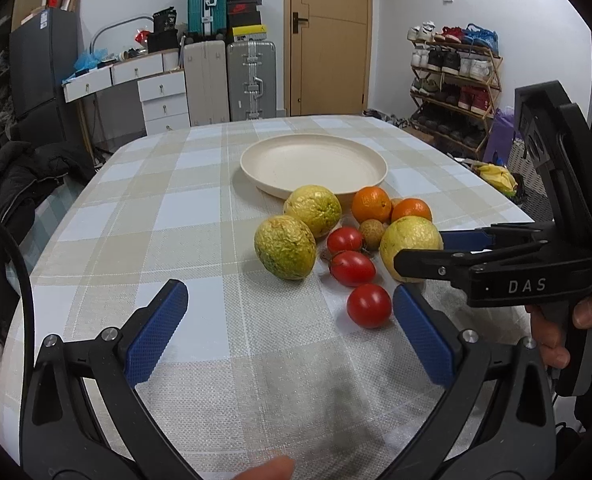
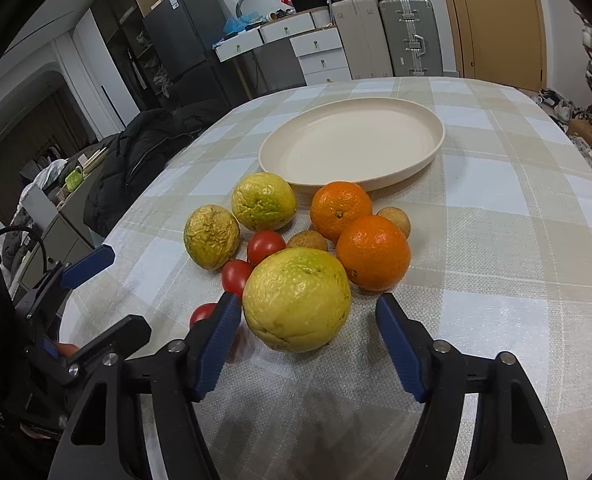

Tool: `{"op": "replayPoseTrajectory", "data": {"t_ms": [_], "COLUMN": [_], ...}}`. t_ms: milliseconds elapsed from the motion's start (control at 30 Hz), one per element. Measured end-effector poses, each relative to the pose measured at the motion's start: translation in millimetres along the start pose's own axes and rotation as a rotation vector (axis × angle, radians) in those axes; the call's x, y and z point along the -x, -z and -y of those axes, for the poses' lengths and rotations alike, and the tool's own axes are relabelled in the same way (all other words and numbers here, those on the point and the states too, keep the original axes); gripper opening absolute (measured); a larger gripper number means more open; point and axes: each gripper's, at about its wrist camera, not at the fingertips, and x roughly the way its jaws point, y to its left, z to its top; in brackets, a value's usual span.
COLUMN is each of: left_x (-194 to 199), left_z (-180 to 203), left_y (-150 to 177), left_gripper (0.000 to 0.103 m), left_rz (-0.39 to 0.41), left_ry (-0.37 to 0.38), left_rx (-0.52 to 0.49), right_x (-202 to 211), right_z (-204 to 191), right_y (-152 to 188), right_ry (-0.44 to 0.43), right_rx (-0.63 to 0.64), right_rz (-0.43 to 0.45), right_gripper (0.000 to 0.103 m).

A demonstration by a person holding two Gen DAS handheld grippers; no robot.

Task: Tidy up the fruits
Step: 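Grasp the large pale-yellow pomelo with the right gripper while the left gripper grasps a red tomato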

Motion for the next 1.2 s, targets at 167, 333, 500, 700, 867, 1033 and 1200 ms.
{"op": "replayPoseTrajectory", "data": {"t_ms": [167,333,500,700,867,1033,1200], "left_x": [-8,-16,-34,-43,-51,-53,-50], "left_z": [7,21,30,34,41,46,44], "left_y": [-1,0,-1,-2,-2,-2,-3], "left_gripper": [0.102,0.099,0.081,0.065,0.045,0.028,0.028], "left_rz": [-0.042,-0.095,-0.178,-0.209,-0.241,-0.254,-0.242], "left_ry": [0.044,0.083,0.106,0.146,0.195,0.211,0.231], "left_rx": [-0.028,-0.104,-0.147,-0.150,-0.159,-0.168,-0.148], "right_x": [0,16,28,31,32,32,33], "right_z": [-3,-2,2,8,7,8,8], "right_y": [3,8,16,17,17,18,18], "right_ry": [-0.027,-0.036,-0.040,-0.046,-0.045,-0.047,-0.050], "right_rx": [0.011,0.011,0.007,-0.015,-0.009,-0.017,-0.014], "right_rz": [-0.005,0.056,0.088,0.090,0.091,0.092,0.092], "right_gripper": [0.056,0.056,0.056,0.056,0.056,0.056,0.056]}}
